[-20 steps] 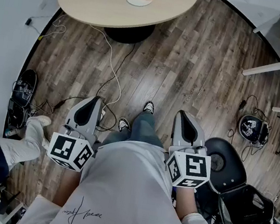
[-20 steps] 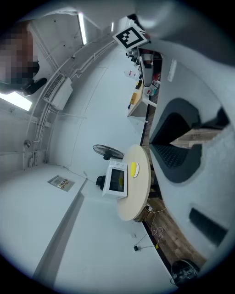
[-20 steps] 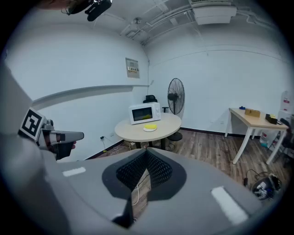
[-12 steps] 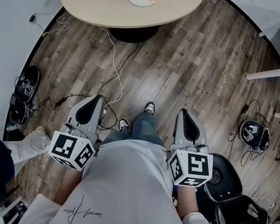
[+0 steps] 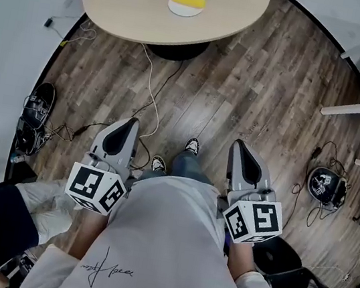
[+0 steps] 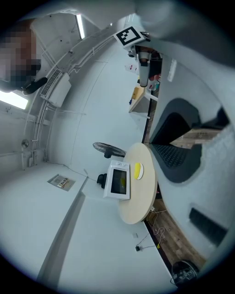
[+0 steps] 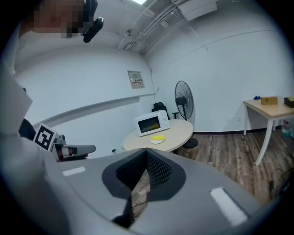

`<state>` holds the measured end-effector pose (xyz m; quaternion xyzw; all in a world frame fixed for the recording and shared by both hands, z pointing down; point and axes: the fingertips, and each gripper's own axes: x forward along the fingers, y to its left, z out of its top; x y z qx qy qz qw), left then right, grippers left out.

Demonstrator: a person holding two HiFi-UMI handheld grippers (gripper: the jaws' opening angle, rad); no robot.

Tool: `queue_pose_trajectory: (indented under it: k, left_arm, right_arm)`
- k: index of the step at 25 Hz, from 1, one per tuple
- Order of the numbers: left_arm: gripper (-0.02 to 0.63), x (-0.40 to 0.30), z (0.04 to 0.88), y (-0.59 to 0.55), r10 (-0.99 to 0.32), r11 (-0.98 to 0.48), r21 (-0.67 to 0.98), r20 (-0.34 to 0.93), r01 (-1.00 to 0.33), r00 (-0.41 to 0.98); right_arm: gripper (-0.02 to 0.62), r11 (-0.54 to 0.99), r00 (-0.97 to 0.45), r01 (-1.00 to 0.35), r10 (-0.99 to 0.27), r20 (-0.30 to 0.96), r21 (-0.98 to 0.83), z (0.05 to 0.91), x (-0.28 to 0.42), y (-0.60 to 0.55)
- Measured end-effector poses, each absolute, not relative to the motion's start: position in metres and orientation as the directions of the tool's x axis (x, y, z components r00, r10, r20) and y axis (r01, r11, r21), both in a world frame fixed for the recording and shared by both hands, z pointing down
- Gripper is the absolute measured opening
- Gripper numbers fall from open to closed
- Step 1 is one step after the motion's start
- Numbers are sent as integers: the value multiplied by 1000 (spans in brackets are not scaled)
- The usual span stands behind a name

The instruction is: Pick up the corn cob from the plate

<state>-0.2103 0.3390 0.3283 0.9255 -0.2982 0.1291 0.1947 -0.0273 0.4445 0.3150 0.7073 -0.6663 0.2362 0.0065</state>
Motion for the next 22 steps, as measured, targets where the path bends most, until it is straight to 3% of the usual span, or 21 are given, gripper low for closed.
queue_pose_trajectory:
  k: [15,22]
  left_arm:
    - [-8,-118,332,318,-516,-745,268,351,-611,782]
    - [-8,-94,340,305,-511,-740,267,374,-617,774]
  right_arm:
    - [8,-19,-65,-976,-926,371,-218,334,43,406]
    - [9,14,-126,-955,-923,364,-296,343,60,388]
